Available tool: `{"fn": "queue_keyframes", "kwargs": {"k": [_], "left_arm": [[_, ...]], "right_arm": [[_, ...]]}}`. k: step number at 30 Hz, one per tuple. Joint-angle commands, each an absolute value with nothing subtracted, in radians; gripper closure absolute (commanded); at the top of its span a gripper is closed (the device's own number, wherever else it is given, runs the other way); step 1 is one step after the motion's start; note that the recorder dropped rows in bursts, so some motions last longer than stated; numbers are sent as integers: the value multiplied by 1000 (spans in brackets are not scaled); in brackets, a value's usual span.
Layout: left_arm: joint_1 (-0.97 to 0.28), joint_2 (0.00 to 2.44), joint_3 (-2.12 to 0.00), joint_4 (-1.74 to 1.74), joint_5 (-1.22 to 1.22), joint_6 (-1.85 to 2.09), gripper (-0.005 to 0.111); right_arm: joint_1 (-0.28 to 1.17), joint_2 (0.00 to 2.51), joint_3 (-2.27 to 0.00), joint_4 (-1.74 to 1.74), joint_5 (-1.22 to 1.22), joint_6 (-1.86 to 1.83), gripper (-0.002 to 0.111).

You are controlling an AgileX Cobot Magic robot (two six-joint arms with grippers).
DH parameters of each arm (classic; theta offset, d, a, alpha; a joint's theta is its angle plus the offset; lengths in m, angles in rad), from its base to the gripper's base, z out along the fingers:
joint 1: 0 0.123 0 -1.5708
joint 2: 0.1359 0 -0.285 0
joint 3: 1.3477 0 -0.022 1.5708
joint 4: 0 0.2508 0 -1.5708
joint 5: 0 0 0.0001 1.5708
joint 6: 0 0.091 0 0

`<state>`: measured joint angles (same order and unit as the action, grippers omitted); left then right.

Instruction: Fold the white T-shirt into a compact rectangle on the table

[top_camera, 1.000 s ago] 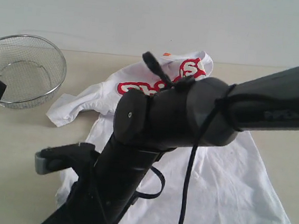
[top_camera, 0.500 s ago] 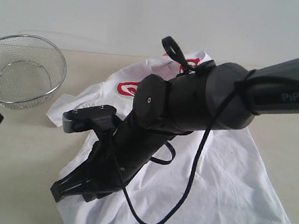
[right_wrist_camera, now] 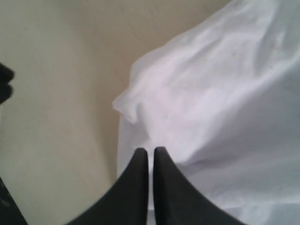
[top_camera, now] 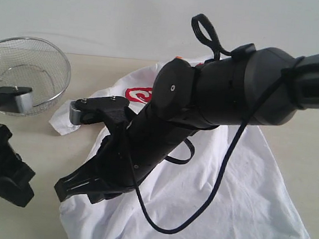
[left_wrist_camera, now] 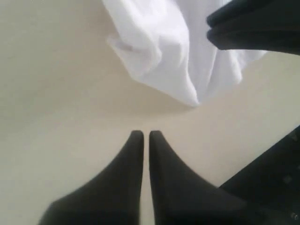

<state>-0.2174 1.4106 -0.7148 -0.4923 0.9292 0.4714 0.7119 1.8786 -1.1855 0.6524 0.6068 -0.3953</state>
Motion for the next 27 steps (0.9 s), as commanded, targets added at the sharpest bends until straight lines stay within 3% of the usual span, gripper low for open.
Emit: {"fn": "queue_keyframes", "kwargs": {"k": [1, 10, 27], "left_arm": [[-219, 1542, -723, -506, 841, 460, 102], [-221, 1689, -727, -743, 624, 694, 102], [-272, 1843, -826, -820, 736, 741, 102]], "right_arm": [[708, 1867, -1186, 644, 631, -397, 108], [708, 1867, -1186, 644, 650, -399, 108], [708, 1867, -1186, 642, 654, -401, 108]]}}
